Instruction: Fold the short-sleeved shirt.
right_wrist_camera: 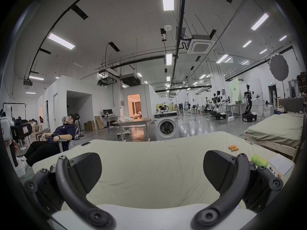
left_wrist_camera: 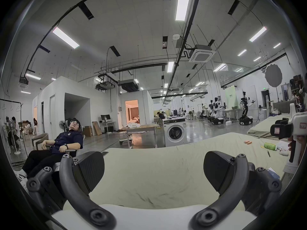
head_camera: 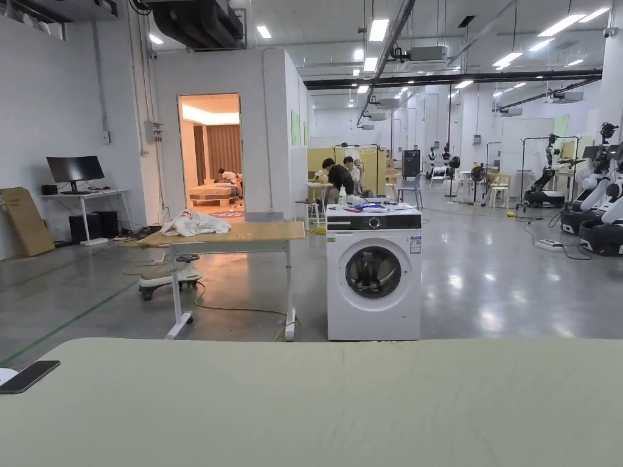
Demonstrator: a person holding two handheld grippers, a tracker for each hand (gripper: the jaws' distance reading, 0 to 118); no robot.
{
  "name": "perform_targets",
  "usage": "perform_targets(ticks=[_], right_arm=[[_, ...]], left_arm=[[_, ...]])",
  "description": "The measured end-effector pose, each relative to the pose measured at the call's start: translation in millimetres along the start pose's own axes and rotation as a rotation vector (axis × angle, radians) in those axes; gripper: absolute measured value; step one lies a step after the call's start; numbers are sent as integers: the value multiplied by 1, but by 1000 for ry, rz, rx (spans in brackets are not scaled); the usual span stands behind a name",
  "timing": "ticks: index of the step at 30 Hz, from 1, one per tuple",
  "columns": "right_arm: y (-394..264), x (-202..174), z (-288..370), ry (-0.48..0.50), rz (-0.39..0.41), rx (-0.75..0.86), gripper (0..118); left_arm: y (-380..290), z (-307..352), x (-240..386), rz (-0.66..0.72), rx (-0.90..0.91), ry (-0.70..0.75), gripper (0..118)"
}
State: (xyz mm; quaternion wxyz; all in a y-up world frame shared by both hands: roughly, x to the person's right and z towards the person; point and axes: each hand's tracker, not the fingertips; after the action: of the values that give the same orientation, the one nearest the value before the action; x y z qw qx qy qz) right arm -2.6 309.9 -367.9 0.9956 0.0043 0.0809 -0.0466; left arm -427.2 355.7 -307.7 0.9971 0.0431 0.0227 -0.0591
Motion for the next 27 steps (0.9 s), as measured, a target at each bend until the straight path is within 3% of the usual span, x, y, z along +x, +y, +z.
perform_targets(ticks=[4, 6, 9, 12, 15, 21, 23, 27], right_arm=[[3, -8, 1, -42, 53, 27, 118], [5, -12, -1, -44, 41, 23, 118], [7, -12, -4, -34, -69, -29, 118], [8, -10, -5, 45, -171, -78, 118], [13, -13, -5, 22, -256, -110, 118], [21, -20, -12, -63, -379, -320, 118], [21, -23, -11, -52, -363, -302, 118], [22, -27, -12, -84, -253, -282, 118]], left_arm=[[-3, -2, -1, 27, -22, 6, 118], [-4, -3, -2, 56, -32, 6, 118], [-4, -6, -6, 98, -63, 0, 118], [-6, -6, -7, 115, -79, 9, 118], [-8, -6, -8, 130, -90, 11, 118], [-11, -8, -6, 151, -112, -7, 118], [-12, -8, -5, 150, -117, -14, 118], [-15, -9, -3, 143, -126, -28, 118]])
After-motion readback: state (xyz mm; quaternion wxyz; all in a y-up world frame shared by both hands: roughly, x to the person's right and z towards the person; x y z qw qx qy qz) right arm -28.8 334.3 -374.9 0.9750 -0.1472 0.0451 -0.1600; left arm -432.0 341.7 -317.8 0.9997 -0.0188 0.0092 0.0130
